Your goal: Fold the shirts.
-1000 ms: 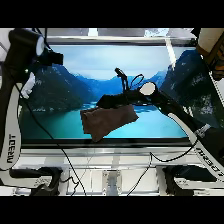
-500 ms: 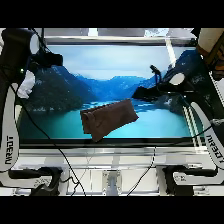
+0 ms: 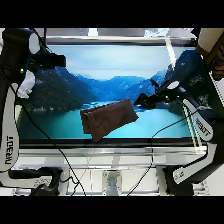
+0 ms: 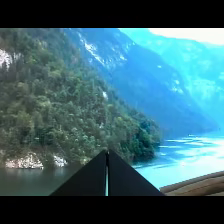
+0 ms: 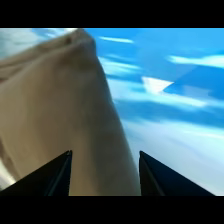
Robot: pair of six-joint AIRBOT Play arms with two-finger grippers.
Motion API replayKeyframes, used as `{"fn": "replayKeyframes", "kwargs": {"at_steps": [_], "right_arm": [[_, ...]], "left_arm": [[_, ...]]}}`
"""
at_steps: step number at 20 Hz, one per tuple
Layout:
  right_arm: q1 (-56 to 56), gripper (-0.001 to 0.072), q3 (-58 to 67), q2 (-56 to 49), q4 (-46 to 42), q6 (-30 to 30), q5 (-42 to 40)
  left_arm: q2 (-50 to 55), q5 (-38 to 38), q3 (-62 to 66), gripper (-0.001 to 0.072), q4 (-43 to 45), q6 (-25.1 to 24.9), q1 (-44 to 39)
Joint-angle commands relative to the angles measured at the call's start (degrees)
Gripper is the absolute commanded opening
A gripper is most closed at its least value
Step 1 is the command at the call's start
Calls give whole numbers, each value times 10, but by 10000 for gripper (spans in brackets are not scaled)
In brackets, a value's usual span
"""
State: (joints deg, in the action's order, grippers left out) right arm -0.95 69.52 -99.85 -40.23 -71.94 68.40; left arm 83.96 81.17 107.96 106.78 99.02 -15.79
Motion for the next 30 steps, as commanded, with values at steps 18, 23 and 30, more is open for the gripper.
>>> {"fn": "replayKeyframes", "kwargs": {"at_steps": [18,23,30], "right_arm": [[-107,30,80,136,-248,-50,51],[-266,30,73,291,-495,-108,95],[-520,31,-129,390,-563,-82,100]], "left_arm": [[-1,40,1,12,-19,-1,1],[-1,40,1,13,-50,-1,-1],[-2,31,1,12,-76,-1,-13]]}}
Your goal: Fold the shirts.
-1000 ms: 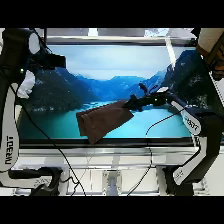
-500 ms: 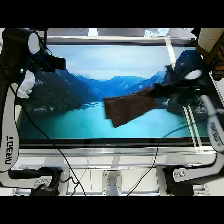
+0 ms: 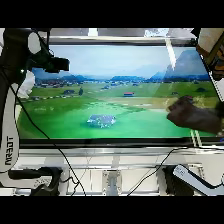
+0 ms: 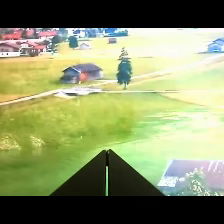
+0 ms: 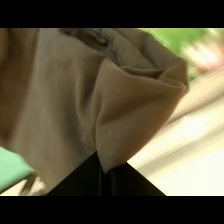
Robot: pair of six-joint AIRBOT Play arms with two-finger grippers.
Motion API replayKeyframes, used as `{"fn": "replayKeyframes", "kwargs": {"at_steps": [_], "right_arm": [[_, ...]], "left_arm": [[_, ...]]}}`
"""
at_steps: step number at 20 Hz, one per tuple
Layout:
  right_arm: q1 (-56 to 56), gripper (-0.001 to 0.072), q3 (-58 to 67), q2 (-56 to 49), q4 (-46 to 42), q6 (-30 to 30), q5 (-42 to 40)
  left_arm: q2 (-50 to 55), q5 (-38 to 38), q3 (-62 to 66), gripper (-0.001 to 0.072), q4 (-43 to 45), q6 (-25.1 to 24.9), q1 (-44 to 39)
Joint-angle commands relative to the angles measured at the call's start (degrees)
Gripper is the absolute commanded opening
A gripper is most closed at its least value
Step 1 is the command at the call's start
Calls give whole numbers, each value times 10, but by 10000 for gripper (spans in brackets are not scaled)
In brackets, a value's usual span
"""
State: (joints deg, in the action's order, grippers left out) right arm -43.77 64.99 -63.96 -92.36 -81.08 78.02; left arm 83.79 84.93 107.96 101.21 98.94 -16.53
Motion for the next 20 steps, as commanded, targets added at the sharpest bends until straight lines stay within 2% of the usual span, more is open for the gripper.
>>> {"fn": "replayKeyframes", "kwargs": {"at_steps": [1,2,3,4,7,8,9,10,11,12,13,14,15,16,18,20], "right_arm": [[-109,47,-119,31,-43,30,8],[-119,151,-151,31,-44,43,14],[-123,328,-169,31,-47,44,21],[-123,454,-173,31,-50,44,27],[-118,457,-119,48,-33,25,20],[-118,457,-85,56,26,19,2],[-118,456,-56,65,128,18,-22],[-118,454,-34,76,298,33,-60],[-118,440,-31,88,498,82,-99],[-105,440,-34,97,718,188,-122],[-76,440,-34,99,882,312,-115],[-38,439,-34,99,953,398,-90],[7,439,-34,99,952,434,-64],[66,440,-34,99,893,439,-39],[202,439,-34,98,696,422,-28],[345,440,-34,96,504,378,-33]], "left_arm": [[0,-6,1,12,-25,-5,-7],[0,-6,1,12,-25,-9,-11],[0,-6,1,12,-26,-11,-12],[0,-6,1,13,-25,-14,-14],[0,-6,1,13,-24,-15,-14],[0,-6,1,13,-24,-16,-14],[0,-9,1,12,-24,-18,-14],[0,-15,1,12,-24,-17,-14],[0,-20,1,13,-26,-16,-14],[0,-25,1,12,-32,-11,-14],[0,-28,1,12,-44,-10,-14],[0,-27,1,12,-61,-10,-14],[0,-24,1,13,-83,-11,-14],[0,-16,1,13,-103,-17,-14],[-2,10,1,12,-131,-38,-20],[-10,45,1,12,-131,-53,-35]]}}
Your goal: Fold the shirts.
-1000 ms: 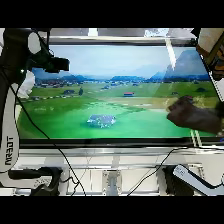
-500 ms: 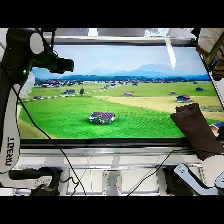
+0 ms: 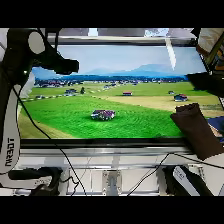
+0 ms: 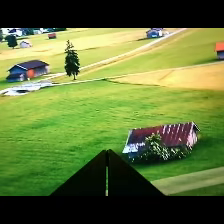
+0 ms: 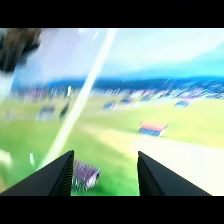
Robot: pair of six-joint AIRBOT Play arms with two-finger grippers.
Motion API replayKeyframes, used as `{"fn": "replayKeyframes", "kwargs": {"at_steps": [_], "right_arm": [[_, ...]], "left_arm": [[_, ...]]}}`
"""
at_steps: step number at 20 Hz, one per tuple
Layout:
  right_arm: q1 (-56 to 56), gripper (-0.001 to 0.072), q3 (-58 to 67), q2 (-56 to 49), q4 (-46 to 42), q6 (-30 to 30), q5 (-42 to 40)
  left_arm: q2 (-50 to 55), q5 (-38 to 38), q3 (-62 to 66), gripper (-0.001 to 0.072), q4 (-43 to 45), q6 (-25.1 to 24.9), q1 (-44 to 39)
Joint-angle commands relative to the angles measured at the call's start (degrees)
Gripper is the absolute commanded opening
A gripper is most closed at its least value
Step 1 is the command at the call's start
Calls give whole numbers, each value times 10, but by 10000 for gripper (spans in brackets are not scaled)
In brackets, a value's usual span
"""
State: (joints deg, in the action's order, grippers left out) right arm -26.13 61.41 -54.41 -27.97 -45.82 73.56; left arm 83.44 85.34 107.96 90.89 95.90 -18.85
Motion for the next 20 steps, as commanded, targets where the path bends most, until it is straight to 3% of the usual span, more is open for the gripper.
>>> {"fn": "replayKeyframes", "kwargs": {"at_steps": [1,4,8,11,14,16,20], "right_arm": [[236,439,2,-1,-222,3,6],[386,439,2,-1,-402,-14,-4],[462,439,2,-1,-542,-15,-38],[456,439,2,-1,-587,-85,-69],[456,440,2,-1,-601,-155,-92],[457,440,2,-1,-599,-159,-109],[457,440,2,-1,-575,-159,-129]], "left_arm": [[-15,59,1,12,-27,-31,-22],[-58,102,1,13,-16,-45,-58],[-156,119,-17,12,58,-26,-114],[-260,105,-100,12,120,19,-134],[-371,50,-237,13,180,94,-134],[-412,36,-294,13,195,121,-133],[-415,40,-297,12,181,122,-133]]}}
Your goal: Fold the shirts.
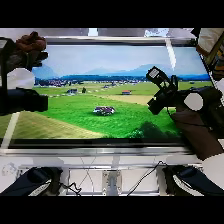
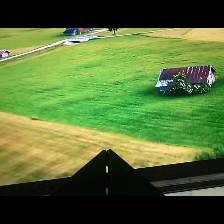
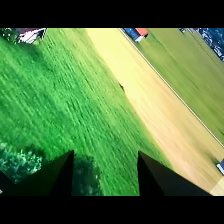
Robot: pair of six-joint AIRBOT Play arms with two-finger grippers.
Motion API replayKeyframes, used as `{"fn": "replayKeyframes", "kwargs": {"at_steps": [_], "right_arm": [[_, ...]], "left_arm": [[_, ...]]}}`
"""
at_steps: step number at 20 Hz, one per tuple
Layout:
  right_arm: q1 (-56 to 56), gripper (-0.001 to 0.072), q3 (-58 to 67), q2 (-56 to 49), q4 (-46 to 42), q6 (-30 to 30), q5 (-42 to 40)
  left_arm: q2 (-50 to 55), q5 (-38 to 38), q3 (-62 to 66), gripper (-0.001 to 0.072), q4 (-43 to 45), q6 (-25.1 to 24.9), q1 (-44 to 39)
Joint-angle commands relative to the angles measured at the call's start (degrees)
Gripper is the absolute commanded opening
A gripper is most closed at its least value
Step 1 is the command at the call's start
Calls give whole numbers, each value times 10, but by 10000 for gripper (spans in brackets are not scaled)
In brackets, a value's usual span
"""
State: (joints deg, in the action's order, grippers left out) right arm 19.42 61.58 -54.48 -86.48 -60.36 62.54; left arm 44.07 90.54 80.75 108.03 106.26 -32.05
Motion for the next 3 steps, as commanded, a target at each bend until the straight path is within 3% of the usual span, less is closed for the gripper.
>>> {"fn": "replayKeyframes", "kwargs": {"at_steps": [1,3], "right_arm": [[2,440,0,0,19,-14,-21],[2,440,0,0,24,-14,-35]], "left_arm": [[-21,-19,-25,12,9,19,-1],[-21,-37,-25,12,8,19,-1]]}}
